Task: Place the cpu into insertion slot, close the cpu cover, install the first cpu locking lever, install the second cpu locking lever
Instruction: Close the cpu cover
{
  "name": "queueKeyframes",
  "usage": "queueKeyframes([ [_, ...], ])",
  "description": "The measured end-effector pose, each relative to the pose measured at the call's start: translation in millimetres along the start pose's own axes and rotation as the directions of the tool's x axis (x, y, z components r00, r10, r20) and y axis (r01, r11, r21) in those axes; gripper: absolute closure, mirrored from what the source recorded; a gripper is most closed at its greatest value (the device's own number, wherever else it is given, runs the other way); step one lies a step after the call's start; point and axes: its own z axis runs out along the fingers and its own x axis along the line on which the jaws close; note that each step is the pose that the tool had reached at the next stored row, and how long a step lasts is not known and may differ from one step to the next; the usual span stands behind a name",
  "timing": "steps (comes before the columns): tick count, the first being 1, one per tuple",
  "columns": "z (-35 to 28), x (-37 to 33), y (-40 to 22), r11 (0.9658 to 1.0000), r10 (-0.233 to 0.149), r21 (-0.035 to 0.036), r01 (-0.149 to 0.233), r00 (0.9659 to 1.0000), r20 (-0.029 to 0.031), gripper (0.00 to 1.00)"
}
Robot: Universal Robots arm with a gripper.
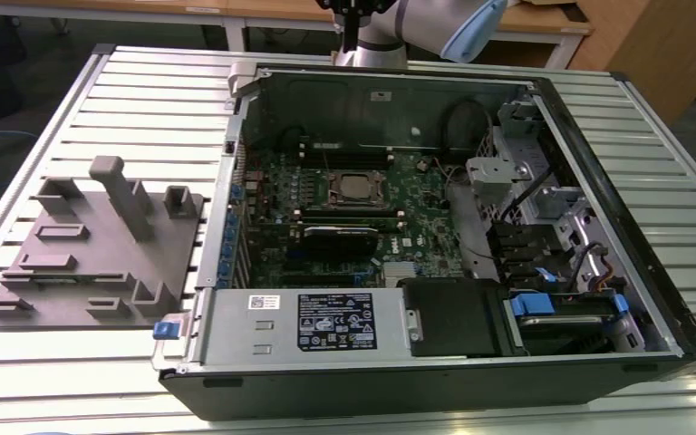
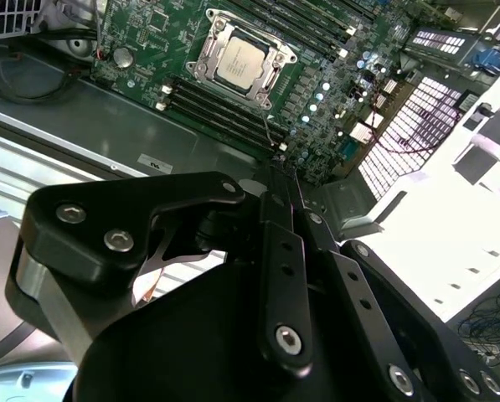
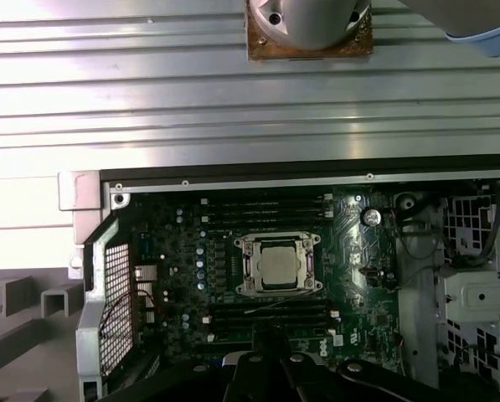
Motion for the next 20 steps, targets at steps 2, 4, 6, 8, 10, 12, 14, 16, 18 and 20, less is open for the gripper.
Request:
queueKeyframes([
  [2, 0.5, 0.0, 0.0, 1.0, 0.0, 0.0001, 0.0, 1.0, -0.0001, 0.9],
  [4, 1.8, 0.0, -0.1, 1.0, 0.0, 0.0001, 0.0, 1.0, -0.0001, 0.9],
  [6, 2.4, 0.1, -0.1, 1.0, 0.0, 0.0002, 0.0, 1.0, -0.0001, 0.9],
  [8, 2.9, 0.1, -0.1, 1.0, 0.0, 0.0001, 0.0, 1.0, -0.0001, 0.9],
  [10, 3.4, 0.1, -0.1, 1.0, 0.0, 0.0001, 0.0, 1.0, -0.0001, 0.9],
  [12, 3.8, 0.1, -0.1, 1.0, 0.0, 0.0002, 0.0, 1.0, -0.0001, 0.9],
  [14, 4.5, 0.1, -0.2, 1.0, 0.0, 0.0001, 0.0, 1.0, -0.0001, 0.9],
  [16, 5.0, 0.1, -0.2, 1.0, 0.0, 0.0001, 0.0, 1.0, -0.0001, 0.9],
  [18, 5.6, 0.1, -0.2, 1.0, 0.0, 0.0001, 0.0, 1.0, -0.0001, 0.9],
  [20, 6.1, 0.1, -0.2, 1.0, 0.0, 0.0002, 0.0, 1.0, -0.0001, 0.9],
])
